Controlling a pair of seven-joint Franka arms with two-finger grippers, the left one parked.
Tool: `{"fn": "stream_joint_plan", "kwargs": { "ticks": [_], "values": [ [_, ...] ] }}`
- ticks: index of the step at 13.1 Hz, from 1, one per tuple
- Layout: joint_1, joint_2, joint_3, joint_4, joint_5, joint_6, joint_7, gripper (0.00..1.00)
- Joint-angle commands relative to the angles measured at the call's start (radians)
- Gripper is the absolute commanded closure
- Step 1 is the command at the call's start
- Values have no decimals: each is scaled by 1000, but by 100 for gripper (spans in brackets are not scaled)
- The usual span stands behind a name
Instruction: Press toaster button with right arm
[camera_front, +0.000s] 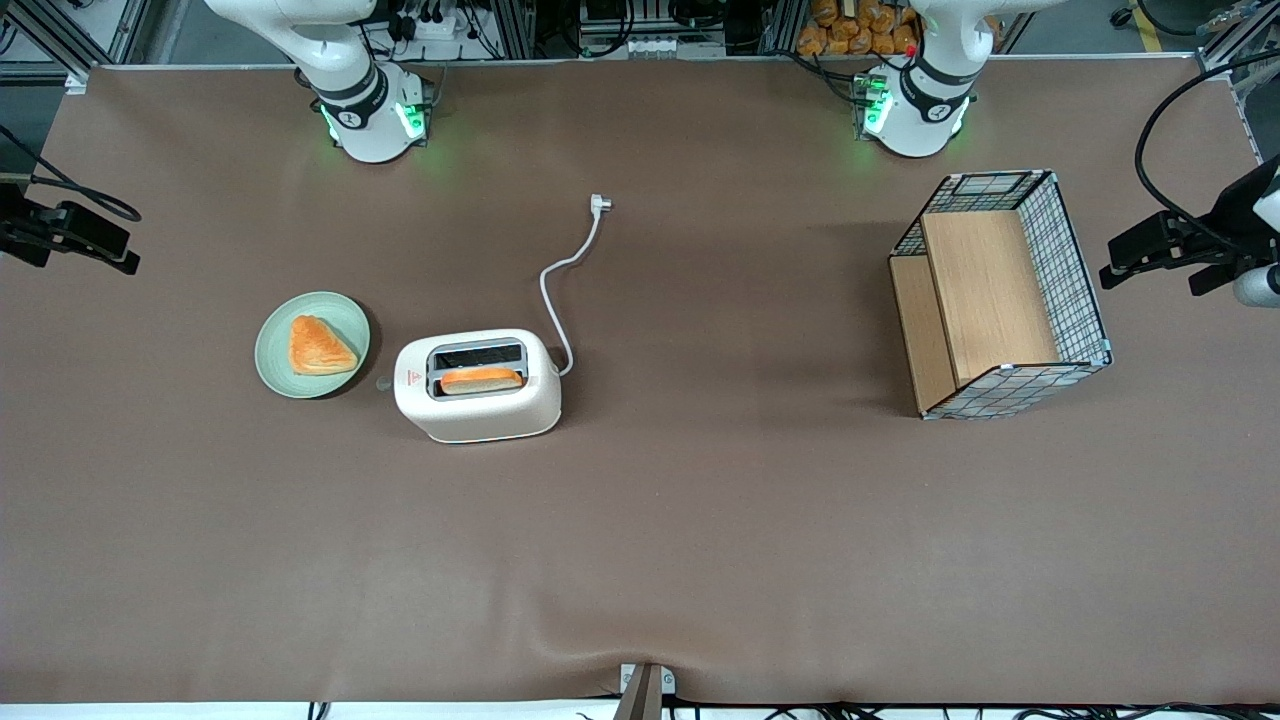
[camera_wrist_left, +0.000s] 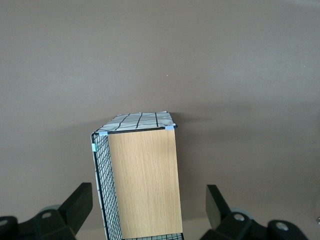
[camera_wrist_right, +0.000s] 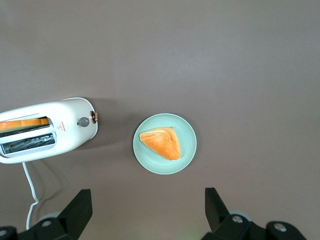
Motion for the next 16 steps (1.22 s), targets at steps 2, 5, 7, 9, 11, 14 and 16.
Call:
{"fn": "stream_joint_plan", "kwargs": {
  "ticks": [2,5,7,9,11,14,16],
  "values": [
    [-3,-6,7,3,-15,-1,1,0],
    [-3,-6,7,3,-15,-2,-11,0],
    [-4,-4,8,3,-13,-2,-42,0],
    [-3,-4,8,3,-13,-2,-53,0],
    [-3,-4,8,3,-12,-2,-53,0],
    [-4,-4,7,2,-10,-1,-54,0],
    [-4,-2,7,2,-10,-1,-58,0]
  ]
}}
